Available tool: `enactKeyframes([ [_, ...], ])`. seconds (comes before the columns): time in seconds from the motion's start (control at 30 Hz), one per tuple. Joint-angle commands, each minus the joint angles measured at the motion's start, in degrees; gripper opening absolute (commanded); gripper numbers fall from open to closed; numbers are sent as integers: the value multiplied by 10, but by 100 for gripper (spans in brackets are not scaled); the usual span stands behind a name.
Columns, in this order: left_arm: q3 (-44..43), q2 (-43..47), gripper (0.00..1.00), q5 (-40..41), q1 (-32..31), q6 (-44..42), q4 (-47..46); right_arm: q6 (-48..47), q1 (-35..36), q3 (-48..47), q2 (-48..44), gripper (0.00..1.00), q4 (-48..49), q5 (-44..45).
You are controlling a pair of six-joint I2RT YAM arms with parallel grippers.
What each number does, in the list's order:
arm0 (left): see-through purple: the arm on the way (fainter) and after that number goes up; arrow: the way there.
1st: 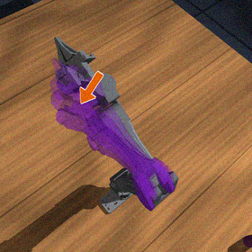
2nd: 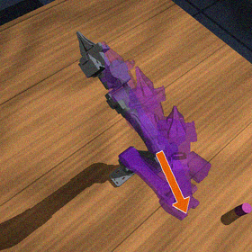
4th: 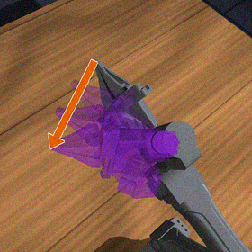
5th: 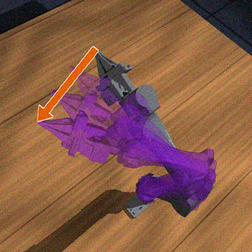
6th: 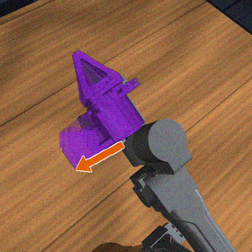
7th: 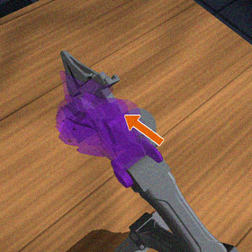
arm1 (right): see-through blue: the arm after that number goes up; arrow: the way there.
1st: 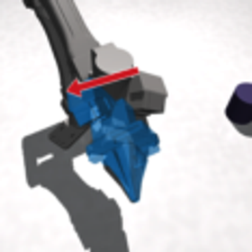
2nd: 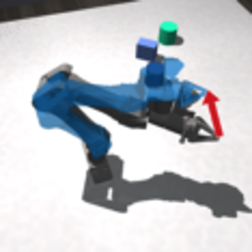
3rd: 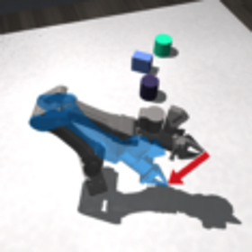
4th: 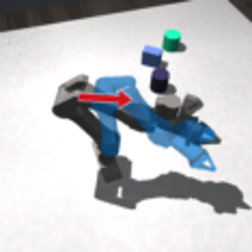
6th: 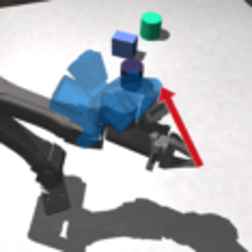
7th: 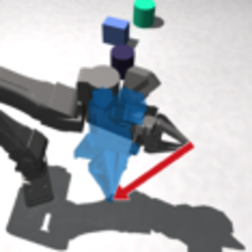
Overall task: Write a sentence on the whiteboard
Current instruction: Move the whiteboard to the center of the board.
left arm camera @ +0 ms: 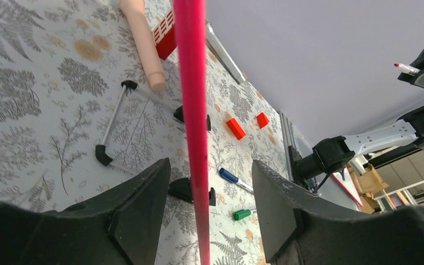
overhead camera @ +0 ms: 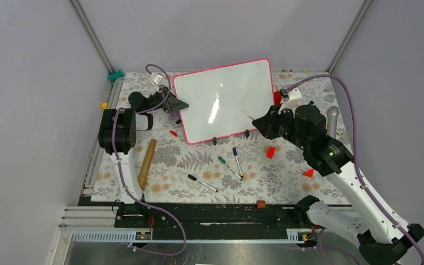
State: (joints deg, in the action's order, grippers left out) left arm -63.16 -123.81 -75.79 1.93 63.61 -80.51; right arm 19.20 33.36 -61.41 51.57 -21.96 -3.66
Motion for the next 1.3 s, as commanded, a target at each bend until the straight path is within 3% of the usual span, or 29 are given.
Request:
enactKeyframes([
  [0.0,-54,-7,57,-3,1,-7,-35,-13,-1,1,-12,0,17,8],
  [0.53,-205,-86,59,3,1,17,-36,-14,-1,6,-27,0,10,7],
  [0.67,-211,-94,49,7,-1,-3,-36,-15,-1,7,-26,1,10,8],
  [0.87,-198,-95,46,8,-5,-3,-36,-15,-1,5,-24,1,10,7],
  [0.97,-175,-81,34,5,-7,-22,-35,-14,-1,7,-27,1,10,8],
  [1.27,-143,-68,32,4,-12,-41,-35,-14,-1,18,-43,1,9,9],
])
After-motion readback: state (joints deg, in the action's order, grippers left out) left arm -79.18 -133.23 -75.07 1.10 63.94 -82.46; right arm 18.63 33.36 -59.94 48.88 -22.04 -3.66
